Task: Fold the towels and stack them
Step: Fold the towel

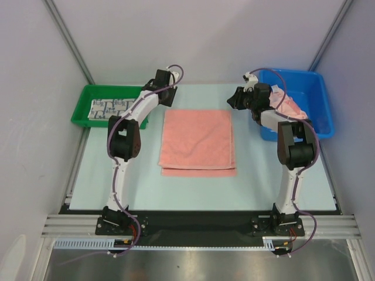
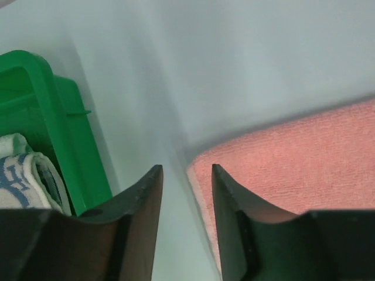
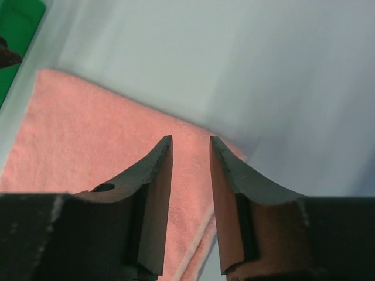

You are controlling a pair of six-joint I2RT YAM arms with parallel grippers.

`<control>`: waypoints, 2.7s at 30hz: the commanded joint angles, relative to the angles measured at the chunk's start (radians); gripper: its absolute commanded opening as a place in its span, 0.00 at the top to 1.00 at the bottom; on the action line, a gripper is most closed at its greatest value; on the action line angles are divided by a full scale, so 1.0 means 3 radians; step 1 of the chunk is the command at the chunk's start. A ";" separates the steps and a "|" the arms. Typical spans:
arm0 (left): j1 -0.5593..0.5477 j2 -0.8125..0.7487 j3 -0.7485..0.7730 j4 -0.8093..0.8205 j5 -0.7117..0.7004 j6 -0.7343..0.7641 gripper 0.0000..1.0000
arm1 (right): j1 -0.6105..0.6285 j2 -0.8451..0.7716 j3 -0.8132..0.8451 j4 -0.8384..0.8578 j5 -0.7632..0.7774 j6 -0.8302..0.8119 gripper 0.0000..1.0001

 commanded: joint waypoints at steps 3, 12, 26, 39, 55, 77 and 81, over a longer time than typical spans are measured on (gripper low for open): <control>0.0017 -0.0061 0.0432 -0.0576 -0.0127 0.0012 0.52 | 0.0032 -0.0126 0.0434 -0.0760 0.0360 0.0136 0.59; -0.0009 -0.1889 -0.2029 -0.0327 0.0598 -0.0903 0.49 | 0.0461 -0.1112 -0.0050 -0.2756 0.1057 0.0806 0.67; -0.0065 -0.3324 -0.4437 0.0665 0.0987 -0.1722 0.48 | 0.1009 -0.2121 -0.1560 -0.2865 0.1370 0.1629 0.65; -0.0070 -0.3181 -0.4646 0.1003 0.0844 -0.2018 0.47 | 0.1086 -0.1973 -0.1805 -0.2630 0.1600 0.1854 0.65; -0.0070 -0.2987 -0.4723 0.1182 0.0762 -0.2085 0.50 | 0.1142 -0.1845 -0.1898 -0.2481 0.1671 0.1988 0.62; -0.0070 -0.2986 -0.4330 0.0804 0.0767 -0.2034 1.00 | 0.1142 -0.1906 -0.1770 -0.2507 0.1789 0.1931 1.00; -0.0075 -0.3063 -0.4268 0.0712 0.0818 -0.2034 1.00 | 0.1142 -0.1967 -0.1775 -0.2481 0.1764 0.1870 1.00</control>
